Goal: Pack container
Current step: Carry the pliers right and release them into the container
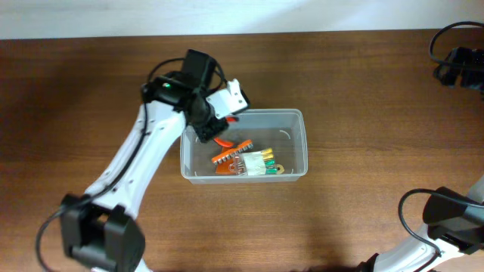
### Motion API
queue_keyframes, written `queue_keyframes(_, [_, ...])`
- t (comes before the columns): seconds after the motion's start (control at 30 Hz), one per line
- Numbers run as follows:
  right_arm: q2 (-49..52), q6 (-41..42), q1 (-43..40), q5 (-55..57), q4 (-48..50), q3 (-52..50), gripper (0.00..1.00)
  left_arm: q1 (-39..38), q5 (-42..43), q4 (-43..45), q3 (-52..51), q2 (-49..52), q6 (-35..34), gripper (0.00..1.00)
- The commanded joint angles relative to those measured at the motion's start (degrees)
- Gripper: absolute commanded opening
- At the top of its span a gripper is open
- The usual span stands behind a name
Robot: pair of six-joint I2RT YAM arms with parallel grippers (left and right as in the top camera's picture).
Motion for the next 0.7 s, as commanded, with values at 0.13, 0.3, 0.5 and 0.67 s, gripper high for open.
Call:
queue_keyframes(0.13, [0.1,0.6,0.0,-0.9,0.0,-0.3,0.99,-0.1,1.1,0.2,-0.2,9.7,3.4,0.02])
queue_keyframes(0.3, [0.1,0.5,0.0,-0.9,0.0,-0.3,0.99,-0.1,1.0,-0.2,-0.2,13.7,3.4,0.02])
queue_keyframes(0.5, [0.1,0.5,0.0,-0.9,0.0,-0.3,0.99,-0.1,1.0,-0.1,-0.2,15.5,3.4,0.35])
queue_keyframes(0.67, [0.1,0.5,0.0,-0.9,0.1,-0.3,0.99,-0.1,0.8,-0.3,-0.2,15.5,3.3,0.64])
